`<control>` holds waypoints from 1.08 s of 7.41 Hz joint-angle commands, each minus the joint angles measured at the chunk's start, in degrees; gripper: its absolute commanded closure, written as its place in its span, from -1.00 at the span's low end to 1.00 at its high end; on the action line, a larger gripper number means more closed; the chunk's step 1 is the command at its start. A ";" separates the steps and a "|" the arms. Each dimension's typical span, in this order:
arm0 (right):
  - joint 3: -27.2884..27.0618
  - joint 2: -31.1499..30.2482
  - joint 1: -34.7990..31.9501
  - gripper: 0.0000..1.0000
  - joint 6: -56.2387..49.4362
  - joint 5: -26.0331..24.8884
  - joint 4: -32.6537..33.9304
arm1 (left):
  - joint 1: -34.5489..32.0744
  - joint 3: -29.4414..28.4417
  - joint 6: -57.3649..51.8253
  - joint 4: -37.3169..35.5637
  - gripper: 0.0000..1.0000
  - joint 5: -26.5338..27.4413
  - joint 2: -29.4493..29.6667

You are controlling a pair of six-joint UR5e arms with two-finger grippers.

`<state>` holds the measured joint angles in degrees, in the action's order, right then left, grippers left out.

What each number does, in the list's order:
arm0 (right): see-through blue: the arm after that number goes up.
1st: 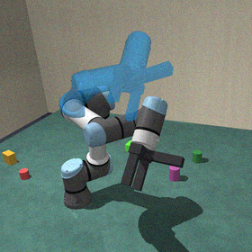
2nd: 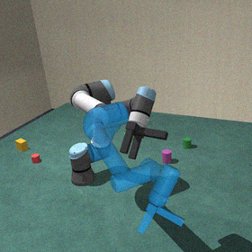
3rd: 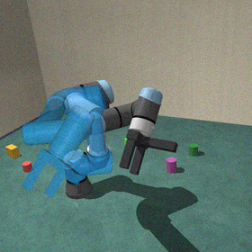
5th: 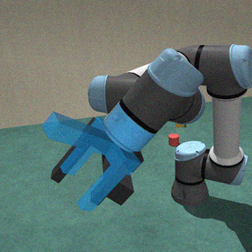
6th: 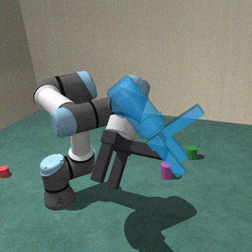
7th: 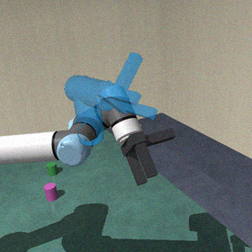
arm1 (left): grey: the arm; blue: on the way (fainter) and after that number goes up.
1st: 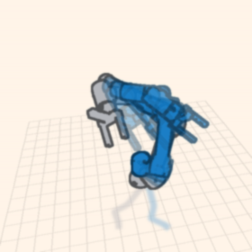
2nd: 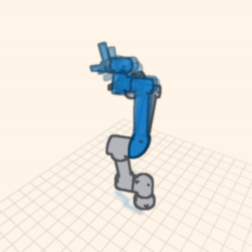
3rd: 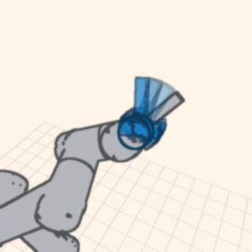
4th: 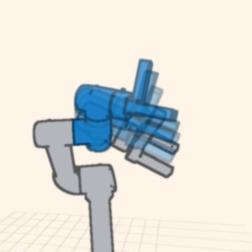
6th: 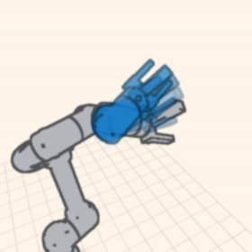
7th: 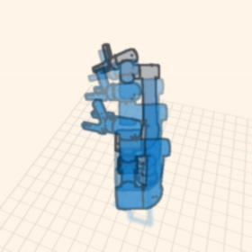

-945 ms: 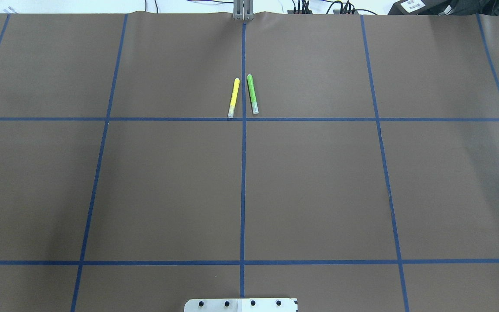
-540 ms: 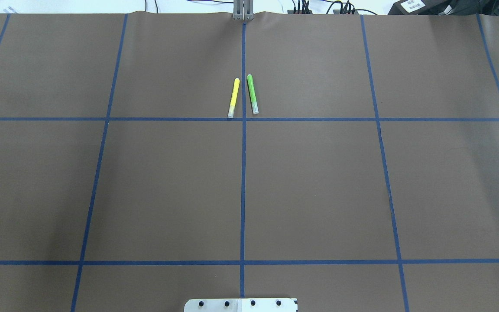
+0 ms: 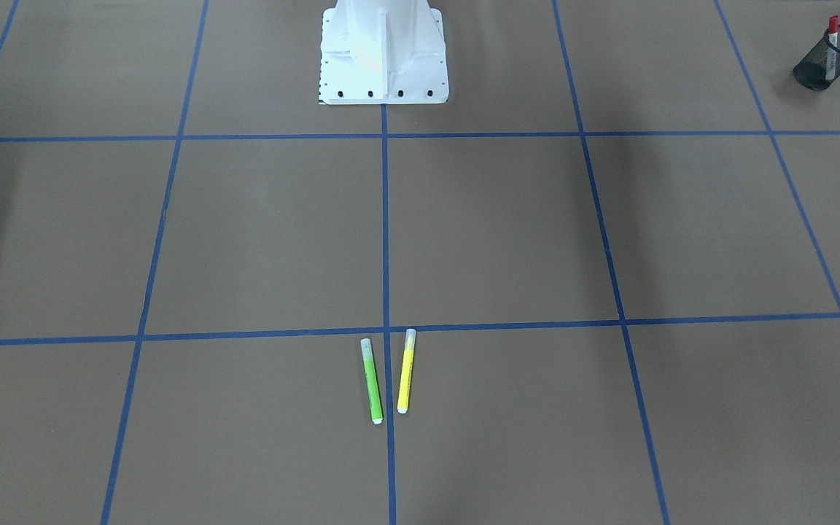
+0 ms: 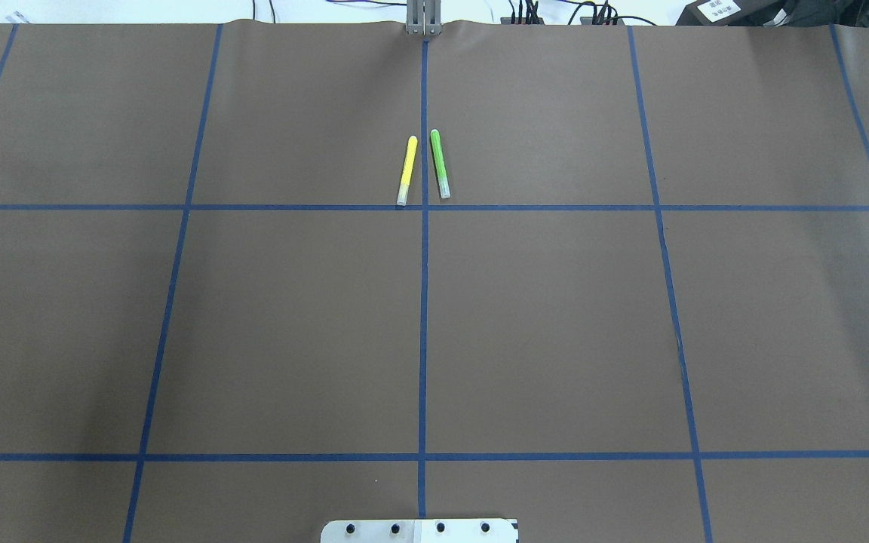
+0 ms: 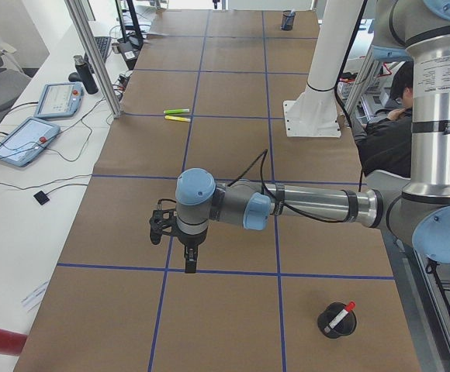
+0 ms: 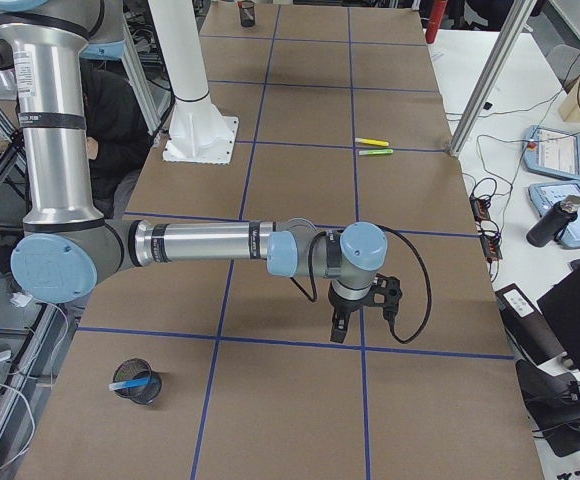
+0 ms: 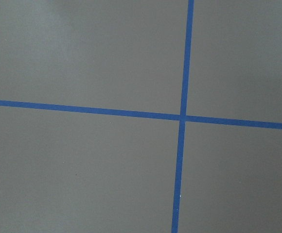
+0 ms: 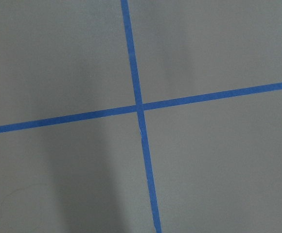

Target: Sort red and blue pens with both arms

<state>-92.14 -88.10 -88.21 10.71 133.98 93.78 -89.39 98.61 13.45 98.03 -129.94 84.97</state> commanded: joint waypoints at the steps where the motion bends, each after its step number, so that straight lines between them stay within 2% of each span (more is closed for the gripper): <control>1: -1.89 -1.37 -0.12 -1.00 0.19 0.58 0.00 | 0.00 0.09 0.00 0.06 -1.00 -0.05 -0.15; 8: -1.81 -1.54 -0.12 -1.00 0.63 0.41 0.00 | 0.00 0.09 0.00 -0.12 -1.00 -0.84 -0.07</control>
<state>-93.97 -89.65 -88.33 11.31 134.39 93.78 -89.35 98.70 13.45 97.91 -130.78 84.89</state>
